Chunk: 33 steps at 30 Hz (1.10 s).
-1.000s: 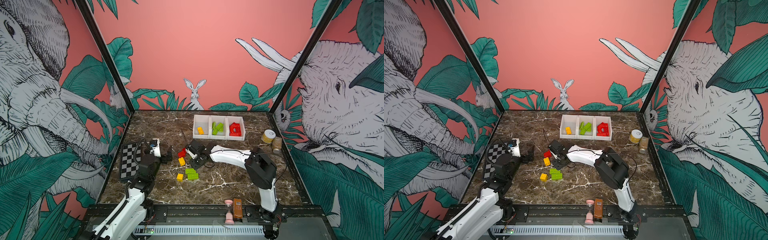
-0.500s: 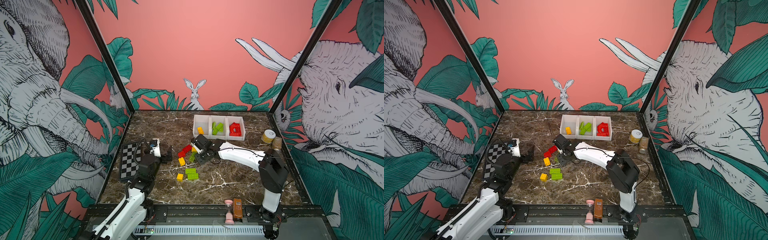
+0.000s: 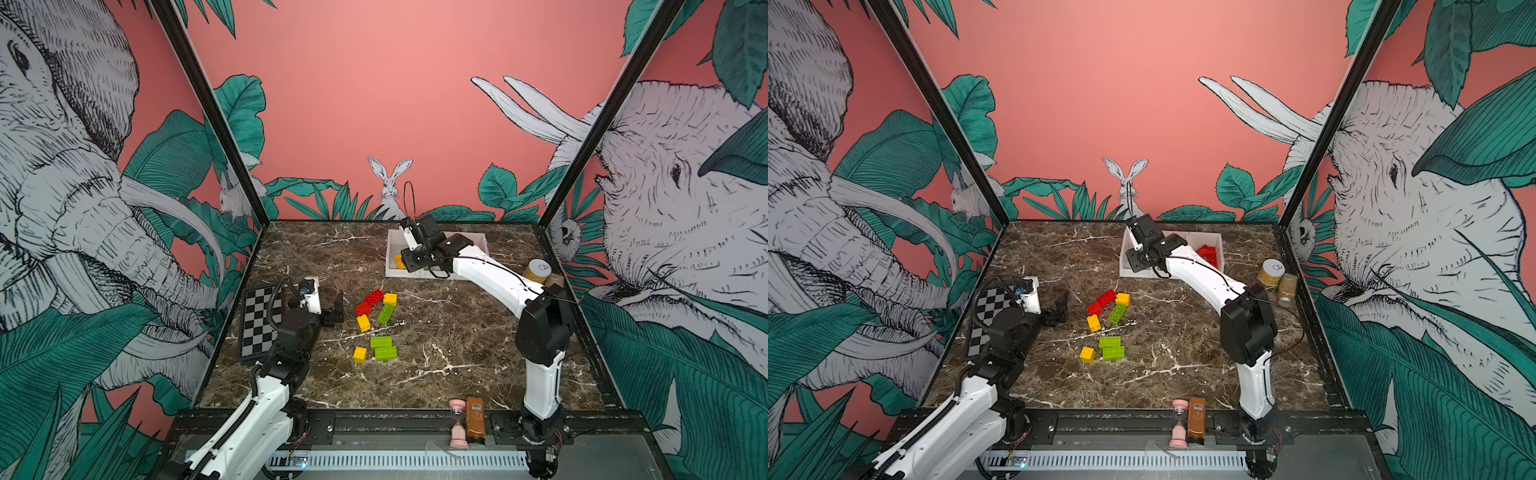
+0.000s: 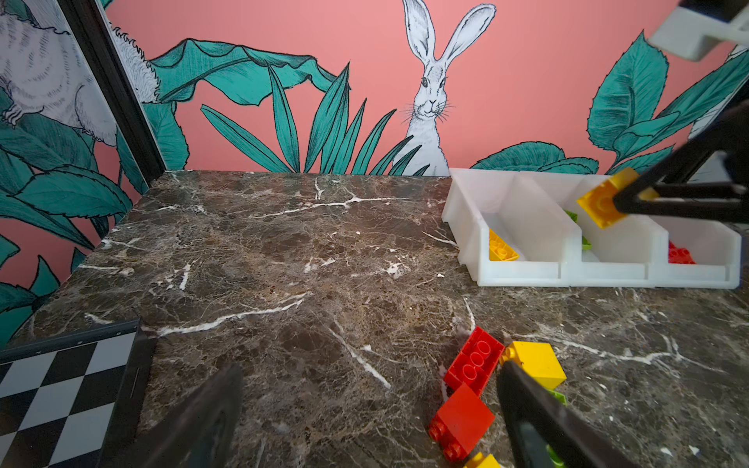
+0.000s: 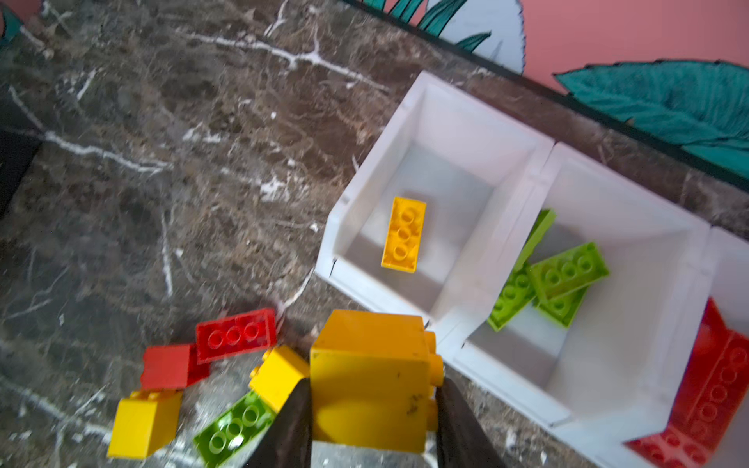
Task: Sort the legos into containers by color
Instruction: Place the lego in the container.
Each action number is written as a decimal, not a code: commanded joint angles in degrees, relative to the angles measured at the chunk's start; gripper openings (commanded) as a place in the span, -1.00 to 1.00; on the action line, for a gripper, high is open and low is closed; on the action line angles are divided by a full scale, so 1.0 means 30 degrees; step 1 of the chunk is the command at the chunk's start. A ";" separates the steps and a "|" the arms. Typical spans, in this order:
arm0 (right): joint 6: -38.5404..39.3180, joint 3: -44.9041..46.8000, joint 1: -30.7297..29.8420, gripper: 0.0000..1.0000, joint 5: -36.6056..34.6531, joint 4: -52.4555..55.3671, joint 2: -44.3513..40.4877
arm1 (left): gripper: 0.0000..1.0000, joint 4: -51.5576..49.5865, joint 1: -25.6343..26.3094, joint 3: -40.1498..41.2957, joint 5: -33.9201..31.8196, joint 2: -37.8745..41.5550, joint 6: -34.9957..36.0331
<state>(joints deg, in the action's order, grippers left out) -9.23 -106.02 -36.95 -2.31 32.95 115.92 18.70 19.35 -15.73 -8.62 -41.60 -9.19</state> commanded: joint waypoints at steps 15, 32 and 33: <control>0.1454 -0.6165 0.1146 -0.31 -0.1918 -0.0638 0.6189 | 0.97 0.0182 0.0058 -0.0295 -0.0261 0.0157 0.0193; 0.1602 -0.7150 0.1360 0.32 -0.1391 0.0490 0.6531 | 0.97 0.0181 0.0057 -0.0266 -0.0290 0.0201 0.0200; 0.1544 -0.6797 0.1317 0.33 -0.1180 0.0443 0.6091 | 0.97 0.0183 0.0045 -0.0266 -0.0261 0.0189 0.0193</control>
<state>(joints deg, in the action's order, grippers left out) -4.78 -126.98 -32.84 -7.40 32.80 137.25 18.70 19.35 -15.73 -8.99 -41.58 -9.15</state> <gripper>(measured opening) 0.663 0.986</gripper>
